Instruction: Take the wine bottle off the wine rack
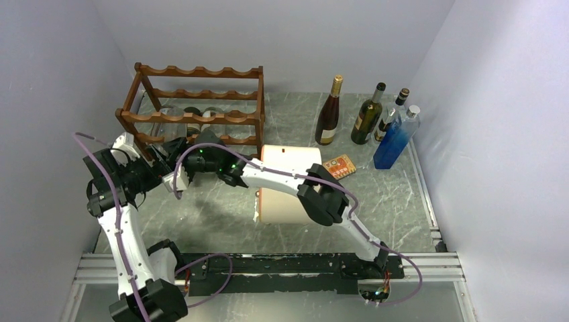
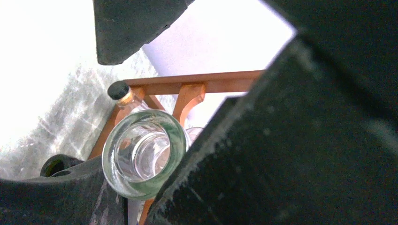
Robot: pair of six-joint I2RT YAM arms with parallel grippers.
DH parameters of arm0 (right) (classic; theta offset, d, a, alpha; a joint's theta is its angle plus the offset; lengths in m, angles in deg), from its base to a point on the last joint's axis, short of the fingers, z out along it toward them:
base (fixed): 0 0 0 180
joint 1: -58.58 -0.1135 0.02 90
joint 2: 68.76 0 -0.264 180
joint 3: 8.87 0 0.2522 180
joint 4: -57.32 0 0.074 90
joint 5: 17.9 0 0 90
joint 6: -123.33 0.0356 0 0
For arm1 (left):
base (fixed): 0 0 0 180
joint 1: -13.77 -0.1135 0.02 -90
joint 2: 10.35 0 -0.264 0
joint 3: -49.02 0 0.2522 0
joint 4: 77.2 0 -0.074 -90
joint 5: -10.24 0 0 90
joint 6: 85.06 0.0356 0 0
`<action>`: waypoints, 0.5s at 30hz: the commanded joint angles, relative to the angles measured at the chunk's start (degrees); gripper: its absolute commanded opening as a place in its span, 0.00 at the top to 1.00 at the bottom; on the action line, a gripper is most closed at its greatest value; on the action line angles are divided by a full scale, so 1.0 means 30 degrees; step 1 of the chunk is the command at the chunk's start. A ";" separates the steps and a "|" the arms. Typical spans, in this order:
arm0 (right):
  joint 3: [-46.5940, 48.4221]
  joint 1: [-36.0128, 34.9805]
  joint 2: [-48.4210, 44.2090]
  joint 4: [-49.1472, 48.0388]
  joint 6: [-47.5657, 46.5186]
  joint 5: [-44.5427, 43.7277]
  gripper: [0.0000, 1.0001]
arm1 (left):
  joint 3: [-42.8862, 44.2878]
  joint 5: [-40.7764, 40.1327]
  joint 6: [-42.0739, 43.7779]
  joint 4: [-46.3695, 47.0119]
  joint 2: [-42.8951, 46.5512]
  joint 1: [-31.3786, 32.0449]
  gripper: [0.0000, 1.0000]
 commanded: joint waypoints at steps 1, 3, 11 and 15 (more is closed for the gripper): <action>-0.0835 0.0183 -0.0297 -0.1409 0.0125 -0.0145 1.00 | 0.2077 -0.0311 0.0984 -0.1633 0.0918 0.0668 0.00; -0.1206 0.0233 -0.0487 -0.1659 0.0278 -0.0043 1.00 | 0.3012 -0.1732 0.1088 -0.2267 0.1066 0.0717 0.00; -0.3526 0.0192 -0.1811 -0.3284 0.0009 -0.0375 1.00 | 0.5550 -0.8738 -0.0425 -0.3587 0.1254 0.0946 0.05; -0.4279 0.0061 -0.2523 -0.3556 -0.0237 -0.0308 1.00 | 0.5808 -0.8204 -0.1156 -0.1768 0.1282 0.0945 0.04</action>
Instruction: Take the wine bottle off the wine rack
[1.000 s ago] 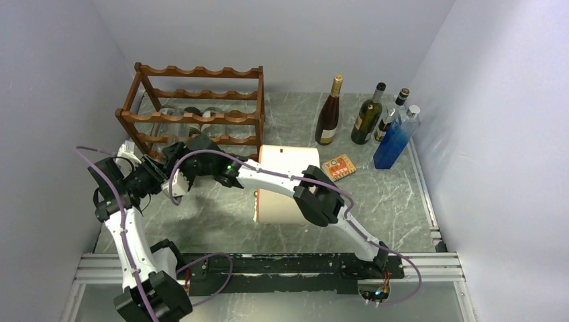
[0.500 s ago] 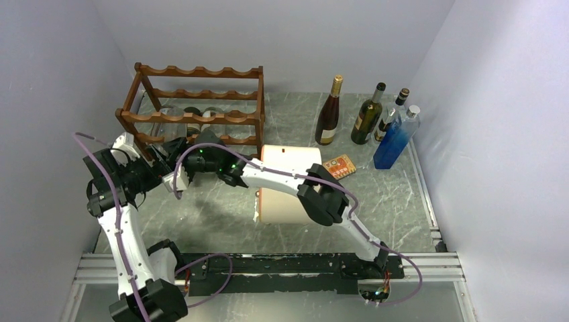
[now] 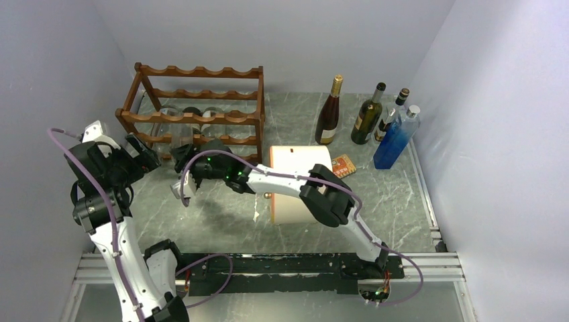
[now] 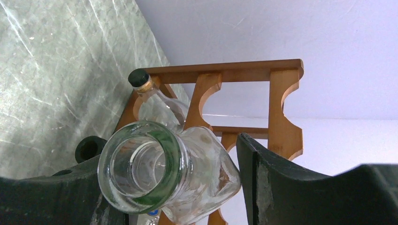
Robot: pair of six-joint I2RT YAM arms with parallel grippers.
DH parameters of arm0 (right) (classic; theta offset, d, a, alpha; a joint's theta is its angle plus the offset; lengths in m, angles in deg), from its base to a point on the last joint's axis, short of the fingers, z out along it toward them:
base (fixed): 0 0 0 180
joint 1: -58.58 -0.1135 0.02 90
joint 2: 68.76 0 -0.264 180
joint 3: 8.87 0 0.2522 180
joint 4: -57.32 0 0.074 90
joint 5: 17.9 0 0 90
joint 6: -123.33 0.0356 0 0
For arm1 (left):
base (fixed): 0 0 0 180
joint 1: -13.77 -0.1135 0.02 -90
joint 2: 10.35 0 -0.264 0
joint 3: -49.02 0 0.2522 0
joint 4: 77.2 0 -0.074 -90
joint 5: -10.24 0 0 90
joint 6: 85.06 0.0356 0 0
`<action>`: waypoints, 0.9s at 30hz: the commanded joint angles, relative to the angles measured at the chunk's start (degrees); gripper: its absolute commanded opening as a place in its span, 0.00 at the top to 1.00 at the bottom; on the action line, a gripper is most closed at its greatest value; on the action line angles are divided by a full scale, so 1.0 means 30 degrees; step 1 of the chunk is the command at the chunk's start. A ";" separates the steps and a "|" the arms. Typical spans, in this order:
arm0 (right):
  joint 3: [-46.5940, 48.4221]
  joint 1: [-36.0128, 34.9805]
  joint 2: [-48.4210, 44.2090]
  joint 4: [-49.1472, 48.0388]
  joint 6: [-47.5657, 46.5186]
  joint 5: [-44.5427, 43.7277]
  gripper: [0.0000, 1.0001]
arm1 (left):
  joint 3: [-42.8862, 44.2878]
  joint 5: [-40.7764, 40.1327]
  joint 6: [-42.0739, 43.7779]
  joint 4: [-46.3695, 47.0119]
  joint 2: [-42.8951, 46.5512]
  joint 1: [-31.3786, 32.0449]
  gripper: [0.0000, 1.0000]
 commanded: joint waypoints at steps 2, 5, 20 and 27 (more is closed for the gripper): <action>-0.0647 -0.0011 -0.1298 -0.1035 -0.0598 0.0052 1.00 | 0.0309 -0.0535 -0.1397 0.2125 -0.0298 0.0145 0.04; -0.0602 -0.0377 -0.1399 -0.0526 -0.1416 -0.0252 1.00 | 0.0082 0.0297 -0.1571 0.2749 -0.1182 0.0131 0.05; -0.2245 -0.1730 -0.4392 0.1743 -0.2214 -0.0428 1.00 | -0.2930 0.0228 -0.0783 0.4512 -0.0719 0.0126 0.06; -0.4329 -0.1749 -0.6841 0.2718 -0.1268 -0.0143 1.00 | -0.3846 0.0320 -0.0902 0.4977 0.0527 0.0169 0.06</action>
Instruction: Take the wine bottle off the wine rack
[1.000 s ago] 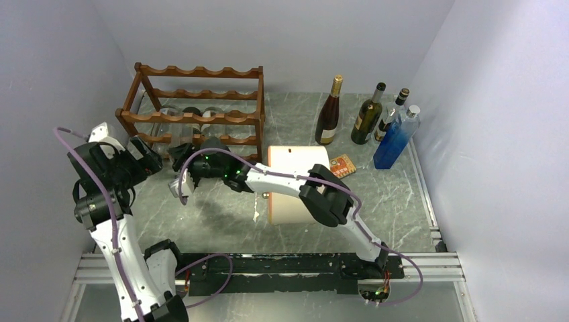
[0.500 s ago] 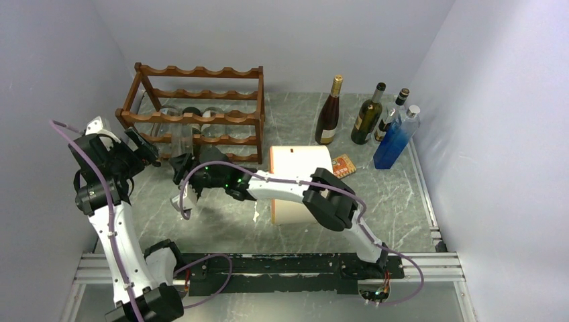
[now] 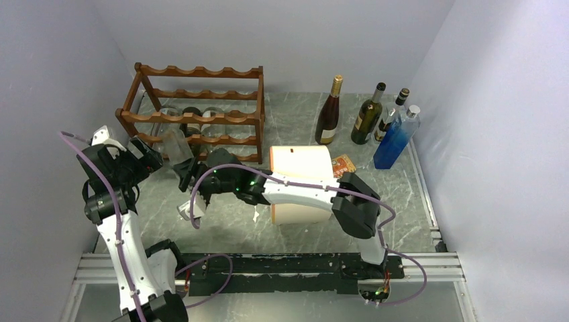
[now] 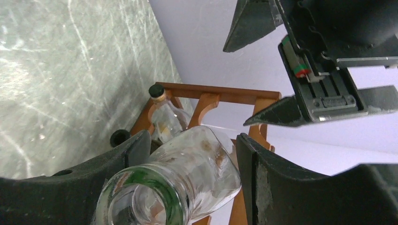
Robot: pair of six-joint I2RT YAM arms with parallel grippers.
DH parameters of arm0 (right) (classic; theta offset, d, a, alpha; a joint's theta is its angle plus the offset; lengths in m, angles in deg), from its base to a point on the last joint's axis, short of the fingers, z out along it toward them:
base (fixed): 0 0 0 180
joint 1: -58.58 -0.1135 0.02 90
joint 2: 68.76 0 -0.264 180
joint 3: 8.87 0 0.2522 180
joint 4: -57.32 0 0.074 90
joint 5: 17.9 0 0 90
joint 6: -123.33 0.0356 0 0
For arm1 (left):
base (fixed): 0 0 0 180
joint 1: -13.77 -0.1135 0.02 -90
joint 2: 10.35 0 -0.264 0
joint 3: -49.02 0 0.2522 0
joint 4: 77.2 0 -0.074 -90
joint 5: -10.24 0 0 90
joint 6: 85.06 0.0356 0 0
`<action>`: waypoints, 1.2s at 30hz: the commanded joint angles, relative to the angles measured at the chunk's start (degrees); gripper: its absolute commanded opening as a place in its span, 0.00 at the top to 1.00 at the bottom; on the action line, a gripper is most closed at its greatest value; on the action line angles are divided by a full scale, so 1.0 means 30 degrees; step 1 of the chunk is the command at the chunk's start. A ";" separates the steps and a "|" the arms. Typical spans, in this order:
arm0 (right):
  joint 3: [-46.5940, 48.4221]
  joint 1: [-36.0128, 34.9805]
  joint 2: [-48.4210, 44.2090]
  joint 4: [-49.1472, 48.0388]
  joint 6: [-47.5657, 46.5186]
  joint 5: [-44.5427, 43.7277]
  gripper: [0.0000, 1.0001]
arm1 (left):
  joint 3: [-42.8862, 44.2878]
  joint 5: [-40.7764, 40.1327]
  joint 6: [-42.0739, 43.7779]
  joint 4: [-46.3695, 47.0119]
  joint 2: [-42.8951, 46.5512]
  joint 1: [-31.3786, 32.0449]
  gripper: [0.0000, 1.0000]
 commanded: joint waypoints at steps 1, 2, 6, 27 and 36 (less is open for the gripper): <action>-0.1095 0.0031 -0.2323 -0.0651 0.0977 0.0703 1.00 | -0.0580 0.0164 -0.0049 0.1239 0.1195 0.0145 0.06; -0.1389 0.0027 -0.2761 -0.0772 0.1640 0.0935 1.00 | -0.0661 0.0002 -0.0143 0.1290 0.1350 0.0165 0.06; -0.1955 0.0014 -0.4357 -0.0369 0.3937 0.1448 1.00 | -0.0972 -0.0156 -0.0233 0.1614 0.1987 0.0155 0.06; -0.3317 0.0047 -1.0180 0.0447 1.2780 0.1335 1.00 | -0.2474 0.0435 -0.0485 0.2962 0.4111 0.0437 0.07; -0.2347 0.0083 -0.8976 0.0497 1.4280 -0.0206 1.00 | -0.2523 0.0473 -0.0483 0.2998 0.4291 0.0715 0.07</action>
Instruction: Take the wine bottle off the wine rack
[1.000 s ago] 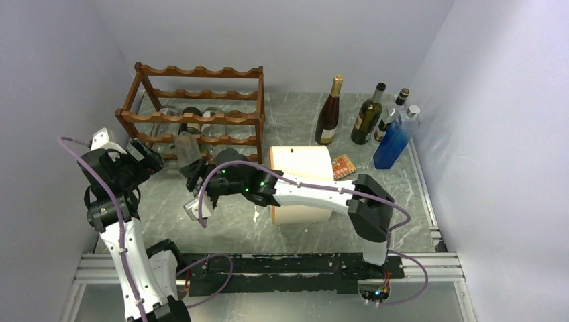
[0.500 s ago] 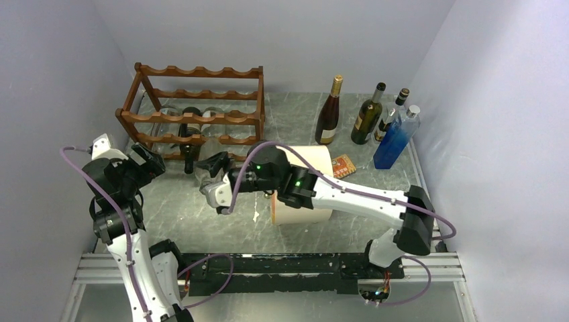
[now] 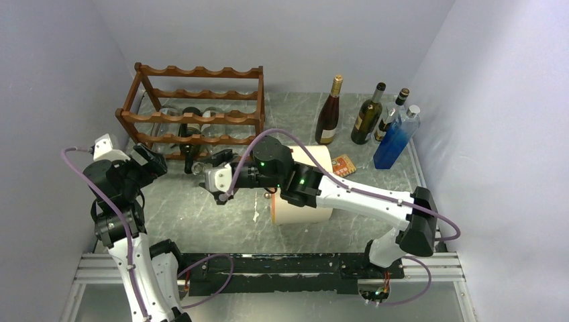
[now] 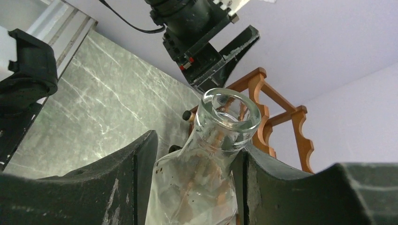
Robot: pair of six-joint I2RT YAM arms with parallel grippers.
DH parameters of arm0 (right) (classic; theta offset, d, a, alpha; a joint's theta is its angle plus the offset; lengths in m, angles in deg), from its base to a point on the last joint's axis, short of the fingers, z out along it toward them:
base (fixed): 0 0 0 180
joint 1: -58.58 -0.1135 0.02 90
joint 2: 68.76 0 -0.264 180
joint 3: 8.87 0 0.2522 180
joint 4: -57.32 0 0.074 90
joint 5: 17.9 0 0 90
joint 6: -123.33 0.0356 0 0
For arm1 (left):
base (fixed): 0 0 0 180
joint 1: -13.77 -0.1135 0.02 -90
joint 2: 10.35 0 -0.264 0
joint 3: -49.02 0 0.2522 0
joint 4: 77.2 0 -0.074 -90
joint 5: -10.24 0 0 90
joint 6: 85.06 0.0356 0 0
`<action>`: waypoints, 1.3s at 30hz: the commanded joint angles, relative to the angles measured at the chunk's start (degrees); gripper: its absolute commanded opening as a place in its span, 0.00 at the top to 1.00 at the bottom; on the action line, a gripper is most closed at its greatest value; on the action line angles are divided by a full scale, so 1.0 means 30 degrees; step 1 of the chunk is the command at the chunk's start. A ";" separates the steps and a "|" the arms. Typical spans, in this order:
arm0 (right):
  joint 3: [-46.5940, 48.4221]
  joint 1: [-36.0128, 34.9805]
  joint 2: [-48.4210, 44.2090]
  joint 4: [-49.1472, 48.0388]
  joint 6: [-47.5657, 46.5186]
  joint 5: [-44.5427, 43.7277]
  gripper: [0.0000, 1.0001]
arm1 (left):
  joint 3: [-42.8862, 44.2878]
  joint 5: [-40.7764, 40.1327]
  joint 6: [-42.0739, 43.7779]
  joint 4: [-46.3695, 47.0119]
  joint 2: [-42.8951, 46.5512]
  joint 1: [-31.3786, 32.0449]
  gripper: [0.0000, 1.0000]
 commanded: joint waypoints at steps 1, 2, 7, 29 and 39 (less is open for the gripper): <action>0.1398 0.0081 0.0430 -0.0979 0.1045 -0.1083 1.00 | -0.0195 0.0417 -0.0111 0.0718 0.0337 0.0312 0.07; 0.1481 0.0093 0.0593 -0.1045 0.1295 -0.1299 1.00 | -0.0193 0.0408 -0.0111 0.0718 0.0353 0.0319 0.07; 0.1327 0.0174 0.0878 -0.2097 0.2603 -0.2464 1.00 | -0.0223 0.0407 -0.0141 0.0747 0.0344 0.0472 0.06; 1.0202 0.2282 0.0787 0.1724 0.6259 -0.5585 1.00 | -0.0293 0.0480 -0.0141 0.0855 0.0388 0.0660 0.06; 0.9809 0.5064 -0.1372 0.2934 0.5916 -0.7972 1.00 | -0.0363 0.0584 -0.0120 0.0908 0.0347 0.0748 0.06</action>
